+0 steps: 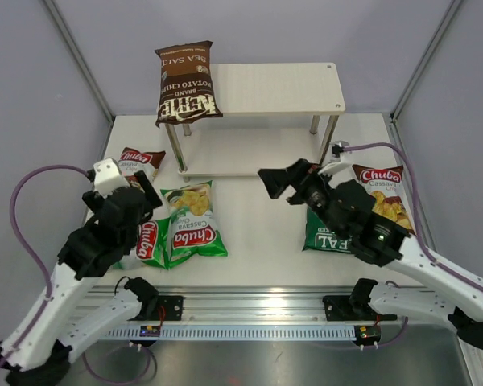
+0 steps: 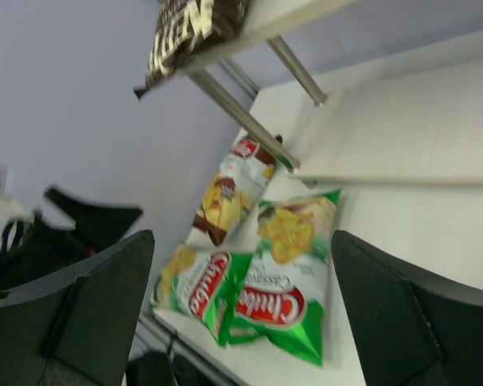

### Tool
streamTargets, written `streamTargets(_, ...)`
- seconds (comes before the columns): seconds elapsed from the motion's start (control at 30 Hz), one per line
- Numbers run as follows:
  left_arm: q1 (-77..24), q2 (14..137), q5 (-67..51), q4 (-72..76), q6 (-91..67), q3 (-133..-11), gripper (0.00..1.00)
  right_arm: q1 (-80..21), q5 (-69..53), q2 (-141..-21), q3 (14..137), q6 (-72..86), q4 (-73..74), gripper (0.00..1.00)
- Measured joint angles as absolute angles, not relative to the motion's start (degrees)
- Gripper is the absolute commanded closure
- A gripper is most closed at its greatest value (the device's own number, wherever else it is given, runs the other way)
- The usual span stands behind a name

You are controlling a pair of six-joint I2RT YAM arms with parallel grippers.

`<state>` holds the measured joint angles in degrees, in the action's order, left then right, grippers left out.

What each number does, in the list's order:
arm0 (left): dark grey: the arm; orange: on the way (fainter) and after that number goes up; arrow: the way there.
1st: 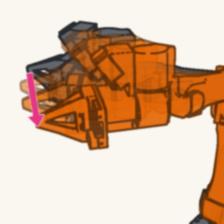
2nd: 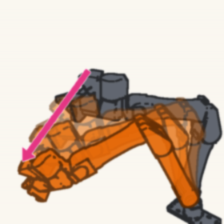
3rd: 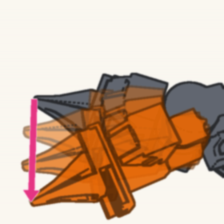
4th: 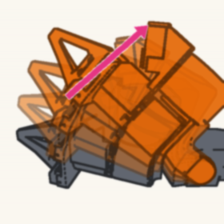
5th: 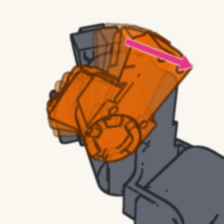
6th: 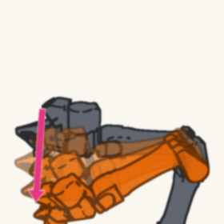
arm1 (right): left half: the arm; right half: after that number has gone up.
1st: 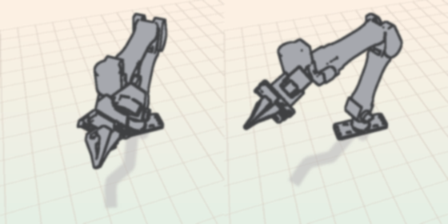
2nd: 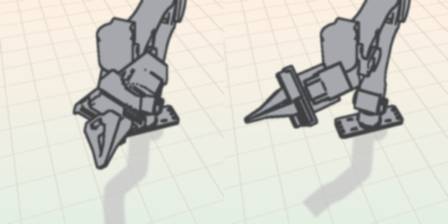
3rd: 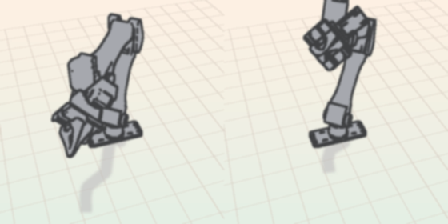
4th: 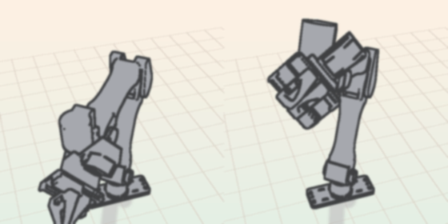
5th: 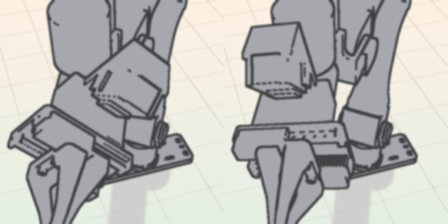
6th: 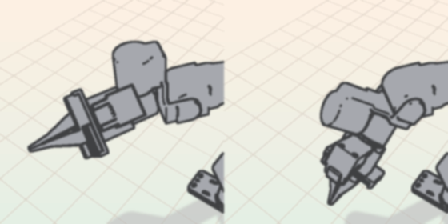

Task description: Place and organize the chips bags onto the shelf

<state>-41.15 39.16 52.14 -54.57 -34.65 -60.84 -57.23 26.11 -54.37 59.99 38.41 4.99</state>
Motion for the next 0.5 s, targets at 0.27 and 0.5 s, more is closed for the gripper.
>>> streamTargets(0.27,7.5,50.3,17.6,-40.2,-26.5,-55.5,0.01,-57.2,17.5,-34.7,50.8,33.0,17.1,0.0)
streamTargets(0.5,16.4,76.6,1.8,-33.9,-24.4,-64.7,0.01,-57.2,0.9,-21.7,42.0,28.9,13.5,0.01)
